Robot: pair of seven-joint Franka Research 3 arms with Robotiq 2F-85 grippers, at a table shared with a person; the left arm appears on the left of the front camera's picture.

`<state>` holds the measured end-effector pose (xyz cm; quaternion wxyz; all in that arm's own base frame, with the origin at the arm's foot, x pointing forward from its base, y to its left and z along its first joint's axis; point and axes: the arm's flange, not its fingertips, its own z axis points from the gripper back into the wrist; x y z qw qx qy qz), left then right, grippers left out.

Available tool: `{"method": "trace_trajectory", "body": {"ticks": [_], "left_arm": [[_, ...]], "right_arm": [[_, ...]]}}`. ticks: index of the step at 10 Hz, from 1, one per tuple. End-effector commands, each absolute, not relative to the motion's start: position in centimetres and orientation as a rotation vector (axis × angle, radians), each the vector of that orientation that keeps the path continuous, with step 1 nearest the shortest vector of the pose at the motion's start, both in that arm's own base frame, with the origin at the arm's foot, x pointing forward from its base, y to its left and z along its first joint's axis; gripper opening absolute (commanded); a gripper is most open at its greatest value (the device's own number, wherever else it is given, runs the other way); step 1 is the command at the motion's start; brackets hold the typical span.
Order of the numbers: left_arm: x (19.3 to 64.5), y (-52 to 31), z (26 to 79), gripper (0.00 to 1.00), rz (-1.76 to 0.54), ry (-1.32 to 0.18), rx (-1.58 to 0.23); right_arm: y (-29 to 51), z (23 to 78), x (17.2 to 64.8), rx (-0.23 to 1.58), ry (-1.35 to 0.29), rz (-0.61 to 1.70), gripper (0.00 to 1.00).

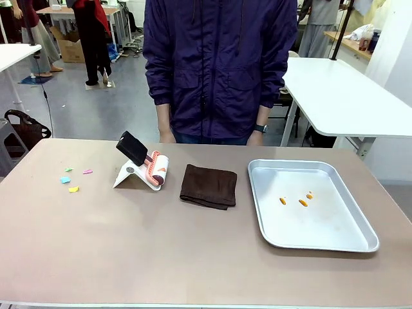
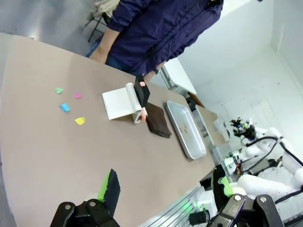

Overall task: Clean the surface of the table.
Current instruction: Hold the Lint Roller with your left hand and the towel with your right hand.

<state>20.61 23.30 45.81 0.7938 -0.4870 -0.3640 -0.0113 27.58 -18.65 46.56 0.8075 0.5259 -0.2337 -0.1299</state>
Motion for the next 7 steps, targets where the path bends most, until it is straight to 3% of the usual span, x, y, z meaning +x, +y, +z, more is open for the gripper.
{"method": "trace_trajectory", "body": {"ticks": [1,4,7], "left_arm": [[23.0,21.0,49.4,1.00,-0.096,-0.757,-1.002],[28.4,14.2,53.3,1.00,-0.321,-0.594,-0.870],[34.9,6.6,54.4,1.00,-0.459,-0.452,-0.721]], "right_arm": [[-11.8,50.0,28.7,0.992,-0.542,-0.231,1.00],[-1.5,54.1,32.3,0.848,-0.544,-0.085,1.00],[9.9,54.2,35.6,0.653,-0.484,0.054,1.00]]}}
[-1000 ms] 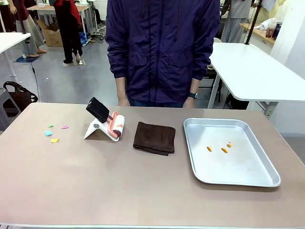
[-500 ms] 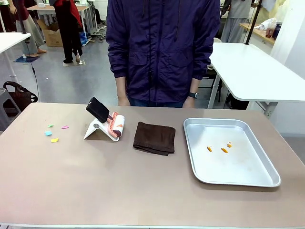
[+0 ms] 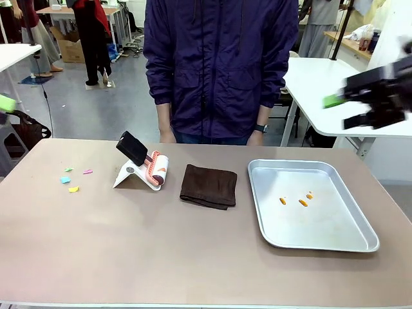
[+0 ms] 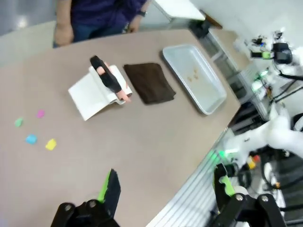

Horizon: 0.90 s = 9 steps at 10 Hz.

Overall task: Clean the surface of the table.
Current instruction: Hold the Lint Roller with your left hand and the towel with your right hand.

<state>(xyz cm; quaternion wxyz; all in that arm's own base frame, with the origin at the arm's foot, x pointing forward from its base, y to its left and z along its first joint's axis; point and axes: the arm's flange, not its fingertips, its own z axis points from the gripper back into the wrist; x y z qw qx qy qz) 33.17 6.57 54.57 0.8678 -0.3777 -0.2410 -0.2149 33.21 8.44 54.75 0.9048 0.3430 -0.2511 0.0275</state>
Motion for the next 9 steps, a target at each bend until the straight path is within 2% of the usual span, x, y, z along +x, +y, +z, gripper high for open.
{"method": "trace_trajectory", "body": {"ticks": [1,5,8,9], "left_arm": [[37.0,3.9,53.6,1.00,-0.484,-0.400,-0.685],[43.1,-1.2,47.9,1.00,-0.444,-0.299,-0.690],[44.9,-1.4,46.0,1.00,-0.420,-0.264,-0.781],[43.8,-2.0,45.4,1.00,-0.451,-0.269,-0.687]], "right_arm": [[13.9,53.1,36.8,0.610,-0.430,0.067,1.00],[24.3,46.8,40.1,0.448,-0.284,-0.087,1.00],[24.2,45.2,40.8,0.434,-0.162,-0.076,1.00],[24.5,43.8,39.9,0.429,-0.249,-0.083,1.00]]}}
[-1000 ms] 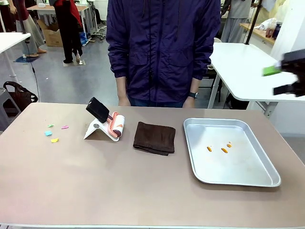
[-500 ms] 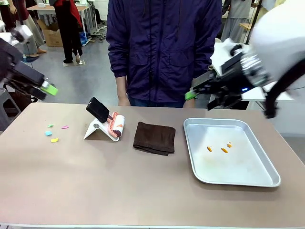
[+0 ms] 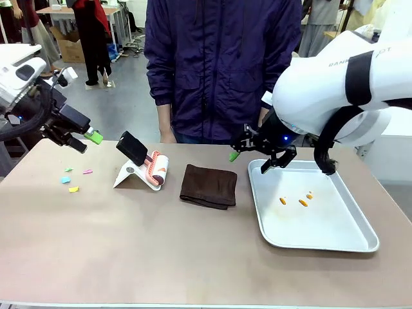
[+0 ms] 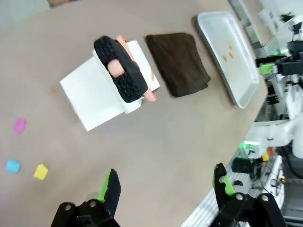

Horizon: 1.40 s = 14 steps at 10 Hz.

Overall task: Clean the surface of the table.
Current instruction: Hold the Lint Roller with your left hand and the towel with your right hand.

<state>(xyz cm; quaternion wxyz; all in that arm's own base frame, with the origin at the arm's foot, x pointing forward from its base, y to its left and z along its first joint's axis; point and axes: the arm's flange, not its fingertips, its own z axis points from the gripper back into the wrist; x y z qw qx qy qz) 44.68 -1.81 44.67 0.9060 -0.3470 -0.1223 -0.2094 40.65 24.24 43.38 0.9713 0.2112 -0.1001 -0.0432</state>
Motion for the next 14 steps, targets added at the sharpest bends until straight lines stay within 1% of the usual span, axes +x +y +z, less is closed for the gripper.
{"method": "trace_trajectory", "body": {"ticks": [1,2,3,4,5,7,10,12,14], "left_arm": [[43.8,-2.0,45.4,1.00,-0.451,-0.269,-0.687],[43.8,-2.0,45.4,1.00,-0.451,-0.269,-0.687],[44.6,-1.8,44.9,1.00,-0.438,-0.255,-0.711],[45.4,-2.9,44.5,1.00,-0.333,-0.351,-0.716],[46.2,-4.0,44.2,1.00,-0.328,-0.345,-0.748],[47.7,-5.4,43.5,1.00,-0.277,-0.339,-0.695],[51.1,-7.0,41.4,1.00,-0.201,-0.219,-0.679],[52.7,-8.0,40.0,1.00,-0.162,-0.214,-0.685],[53.6,-7.9,39.4,1.00,-0.128,-0.228,-0.674]], "right_arm": [[24.5,43.8,39.9,0.429,-0.249,-0.083,1.00],[24.5,43.8,39.9,0.429,-0.249,-0.083,1.00],[24.3,43.6,40.5,0.433,-0.208,-0.084,1.00],[26.0,42.8,42.0,0.437,-0.186,-0.073,1.00],[27.8,41.7,43.6,0.428,-0.146,-0.048,1.00],[30.2,40.2,45.7,0.369,-0.137,-0.064,1.00],[32.5,37.4,48.7,0.333,-0.095,-0.013,1.00],[33.6,35.5,50.1,0.229,-0.062,-0.019,1.00],[34.1,34.3,50.3,0.161,-0.054,-0.015,1.00]]}}
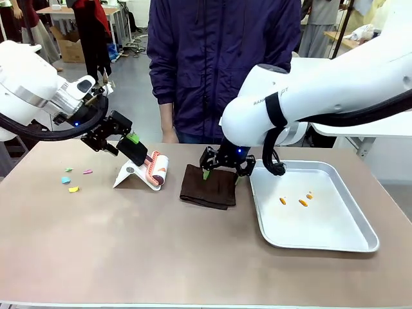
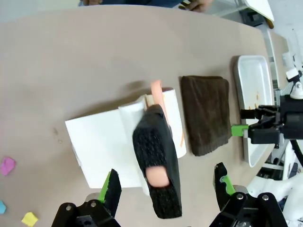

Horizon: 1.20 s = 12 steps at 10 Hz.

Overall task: Clean the surface of the table.
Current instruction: Hold the Lint Roller with your left hand and the towel with your right hand.

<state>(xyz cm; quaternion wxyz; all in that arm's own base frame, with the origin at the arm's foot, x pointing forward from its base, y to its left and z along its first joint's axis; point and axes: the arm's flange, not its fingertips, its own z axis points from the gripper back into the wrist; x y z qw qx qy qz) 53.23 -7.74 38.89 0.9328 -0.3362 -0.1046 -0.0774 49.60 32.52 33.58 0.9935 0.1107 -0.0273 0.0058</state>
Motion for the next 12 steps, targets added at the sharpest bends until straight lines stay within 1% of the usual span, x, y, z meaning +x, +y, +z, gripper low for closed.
{"method": "trace_trajectory", "body": {"ticks": [1,3,6,8,11,12], "left_arm": [[53.9,-7.9,39.2,1.00,-0.124,-0.229,-0.665],[54.1,-8.0,38.7,1.00,-0.128,-0.202,-0.670],[54.1,-7.6,38.6,1.00,-0.129,-0.202,-0.678],[54.1,-7.5,38.6,1.00,-0.130,-0.206,-0.676],[54.4,-7.7,38.1,1.00,-0.129,-0.201,-0.680],[54.5,-7.6,38.2,0.63,-0.135,-0.236,-0.676]], "right_arm": [[33.9,33.9,50.6,0.153,-0.055,-0.020,1.00],[33.7,33.0,51.4,0.137,-0.044,-0.031,1.00],[33.5,31.7,52.1,0.067,-0.040,-0.060,1.00],[33.2,31.4,52.2,0.095,-0.029,-0.068,1.00],[33.1,30.7,52.5,0.089,-0.027,-0.105,1.00],[33.0,30.6,52.5,0.110,-0.026,-0.107,0.64]]}}
